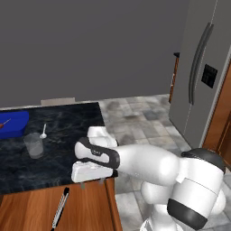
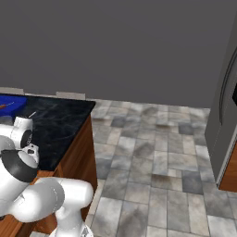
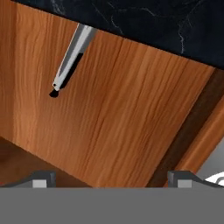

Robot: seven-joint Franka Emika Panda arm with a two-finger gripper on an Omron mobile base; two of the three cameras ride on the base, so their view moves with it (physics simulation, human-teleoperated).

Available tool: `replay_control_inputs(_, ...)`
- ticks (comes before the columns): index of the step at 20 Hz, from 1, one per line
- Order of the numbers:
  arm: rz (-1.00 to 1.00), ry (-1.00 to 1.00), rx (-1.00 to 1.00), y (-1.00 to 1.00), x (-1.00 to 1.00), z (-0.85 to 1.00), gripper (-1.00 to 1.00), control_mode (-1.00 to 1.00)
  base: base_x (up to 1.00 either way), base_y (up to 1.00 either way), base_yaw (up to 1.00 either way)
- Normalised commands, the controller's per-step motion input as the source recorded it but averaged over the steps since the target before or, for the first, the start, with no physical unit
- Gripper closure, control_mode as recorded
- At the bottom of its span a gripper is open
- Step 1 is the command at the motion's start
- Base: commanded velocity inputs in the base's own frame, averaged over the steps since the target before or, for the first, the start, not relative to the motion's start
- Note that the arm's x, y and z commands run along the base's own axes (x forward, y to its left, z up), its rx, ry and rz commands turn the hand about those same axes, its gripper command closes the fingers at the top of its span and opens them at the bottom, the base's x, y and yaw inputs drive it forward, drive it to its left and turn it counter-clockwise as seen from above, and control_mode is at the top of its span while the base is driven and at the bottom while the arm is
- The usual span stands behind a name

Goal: Take the tongs from the drawer on the left and place them on the dining counter next to the tray containing the hot dog.

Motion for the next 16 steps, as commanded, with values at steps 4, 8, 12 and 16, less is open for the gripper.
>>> replay_control_inputs(4,-0.19,-0.06,-0.08,0.29,0.0,-0.18,-1.0,-1.0,0.0,0.0,0.0)
replay_control_inputs(8,-0.07,-0.16,-0.12,0.2,0.0,-0.34,-1.0,-1.0,0.0,0.0,0.0)
replay_control_inputs(12,-0.02,-0.13,-0.07,0.04,0.0,-0.27,-1.0,-1.0,0.0,0.0,0.0)
replay_control_inputs(16,-0.03,-0.15,-0.05,0.02,-0.01,-0.25,-1.0,-1.0,0.0,0.0,0.0)
